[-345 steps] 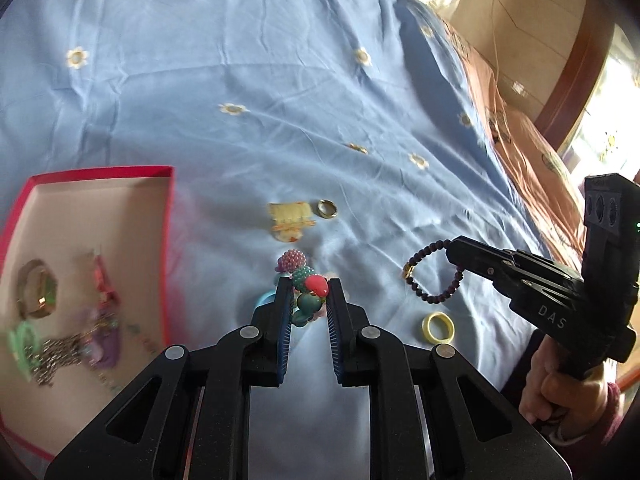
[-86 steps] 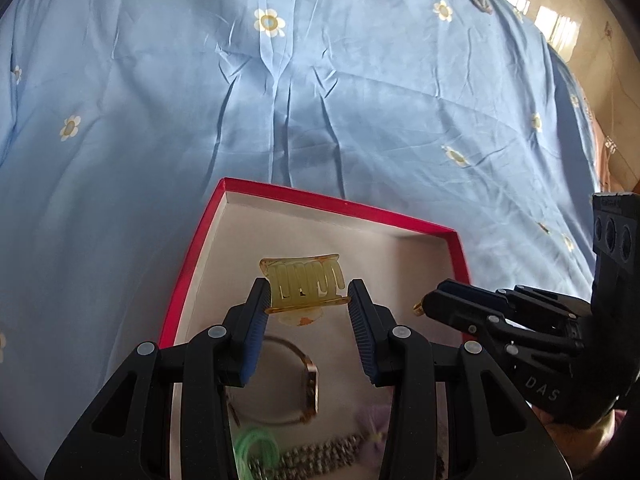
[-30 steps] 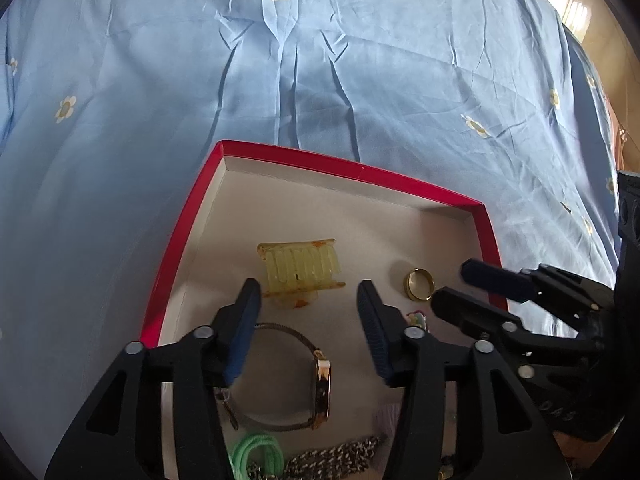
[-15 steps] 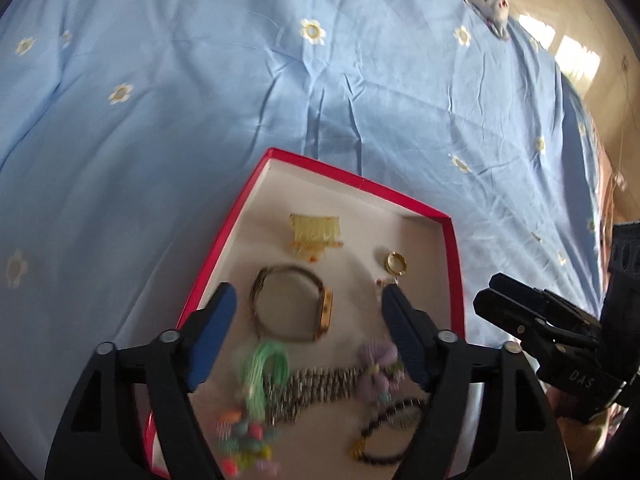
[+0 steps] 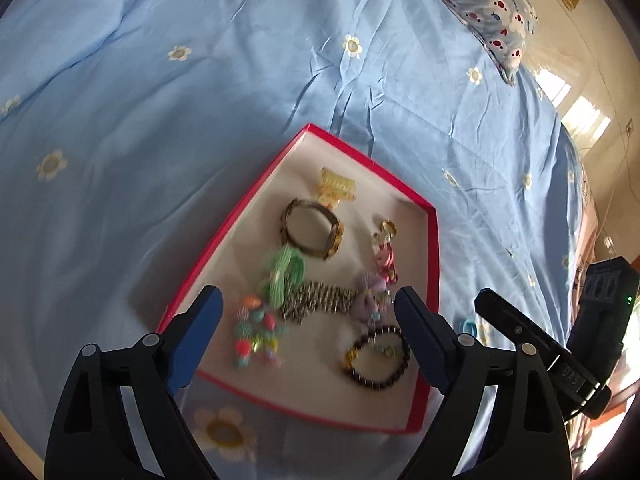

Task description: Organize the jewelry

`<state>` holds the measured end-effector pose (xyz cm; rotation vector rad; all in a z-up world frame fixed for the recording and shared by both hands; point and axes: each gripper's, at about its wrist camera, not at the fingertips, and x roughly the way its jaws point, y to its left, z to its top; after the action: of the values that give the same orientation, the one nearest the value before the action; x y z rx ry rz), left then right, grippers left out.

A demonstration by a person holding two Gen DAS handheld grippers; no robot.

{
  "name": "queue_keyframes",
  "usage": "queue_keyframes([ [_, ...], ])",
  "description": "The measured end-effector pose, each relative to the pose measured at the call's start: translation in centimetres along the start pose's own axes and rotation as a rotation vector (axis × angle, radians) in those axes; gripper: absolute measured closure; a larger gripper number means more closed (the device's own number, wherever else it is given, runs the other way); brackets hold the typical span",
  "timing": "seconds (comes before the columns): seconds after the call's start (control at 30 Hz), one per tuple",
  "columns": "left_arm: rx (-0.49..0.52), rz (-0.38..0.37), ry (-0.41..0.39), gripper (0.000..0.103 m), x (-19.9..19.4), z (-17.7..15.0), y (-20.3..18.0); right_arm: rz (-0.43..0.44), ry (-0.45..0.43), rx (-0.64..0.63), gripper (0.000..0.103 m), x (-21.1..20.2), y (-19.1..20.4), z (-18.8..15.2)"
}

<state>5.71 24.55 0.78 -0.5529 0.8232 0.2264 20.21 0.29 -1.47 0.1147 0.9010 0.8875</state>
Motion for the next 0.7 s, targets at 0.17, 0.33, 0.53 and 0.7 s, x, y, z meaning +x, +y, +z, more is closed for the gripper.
queue_keyframes([
  [0.17, -0.003, 0.012, 0.004, 0.015, -0.6, -2.0, 0.3, 0.018, 0.002, 0.005, 0.02, -0.7, 0.6, -1.3],
  [0.33, 0.008, 0.056, 0.014, 0.015, -1.0, -3.6, 0.7, 0.028, -0.002, -0.003, 0.019, -1.5, 1.2, -2.3],
  [0.53, 0.046, 0.128, -0.042, 0.015, -2.8, -4.9, 1.1, 0.014, 0.001, -0.04, 0.017, -1.9, 1.9, -3.5],
  [0.7, 0.132, 0.199, -0.118, 0.013, -4.7, -5.7, 0.5, -0.02, 0.001, -0.065, 0.014, -2.3, 2.2, -4.4],
])
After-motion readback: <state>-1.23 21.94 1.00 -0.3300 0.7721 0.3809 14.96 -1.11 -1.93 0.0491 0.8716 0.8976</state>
